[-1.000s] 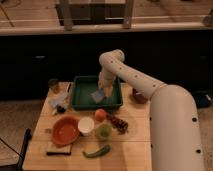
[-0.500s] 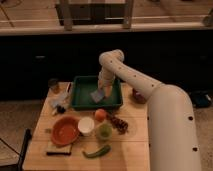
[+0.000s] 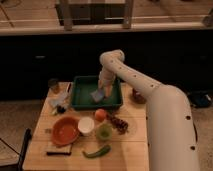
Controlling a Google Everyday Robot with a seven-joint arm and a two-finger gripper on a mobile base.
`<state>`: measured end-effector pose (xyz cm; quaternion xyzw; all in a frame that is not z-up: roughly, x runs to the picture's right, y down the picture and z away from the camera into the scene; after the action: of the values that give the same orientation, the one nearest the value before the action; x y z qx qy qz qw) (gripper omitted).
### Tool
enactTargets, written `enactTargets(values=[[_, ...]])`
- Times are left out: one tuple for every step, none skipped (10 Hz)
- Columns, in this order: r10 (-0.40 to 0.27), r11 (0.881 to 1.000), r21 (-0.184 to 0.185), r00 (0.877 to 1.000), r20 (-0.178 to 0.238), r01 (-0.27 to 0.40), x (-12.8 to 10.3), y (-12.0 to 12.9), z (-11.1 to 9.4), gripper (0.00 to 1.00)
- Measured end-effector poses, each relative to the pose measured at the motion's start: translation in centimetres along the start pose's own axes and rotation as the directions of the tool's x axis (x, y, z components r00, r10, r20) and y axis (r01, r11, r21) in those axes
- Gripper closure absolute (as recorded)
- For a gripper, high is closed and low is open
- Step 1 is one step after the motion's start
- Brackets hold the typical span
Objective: Place sponge in tray
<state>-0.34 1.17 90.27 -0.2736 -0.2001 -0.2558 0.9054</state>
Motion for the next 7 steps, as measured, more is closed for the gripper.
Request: enactTargets(values=[[0.003, 1.000, 0.000, 1.000, 0.001, -0.003, 0.18, 0.02, -0.01, 0.99], [0.005, 1.000, 0.001, 1.000, 0.001, -0.005, 0.29, 0.01, -0.01, 0.99], [0.007, 1.000, 0.001, 1.000, 0.003, -0.007, 0.44, 0.00, 0.07, 0.99], [0.009, 1.000, 0.001, 1.000, 0.005, -0.009, 0.54, -0.04, 0.14, 0.99], [0.011, 1.000, 0.001, 1.000, 0.006, -0.011, 0.60, -0.06, 0.17, 0.99], [0.010, 1.000, 0.003, 1.000, 0.008, -0.011, 0.63, -0.17, 0.12, 0.99], [0.011, 1.000, 0.003, 1.000, 0.010, -0.011, 0.67, -0.23, 0.13, 0.99]])
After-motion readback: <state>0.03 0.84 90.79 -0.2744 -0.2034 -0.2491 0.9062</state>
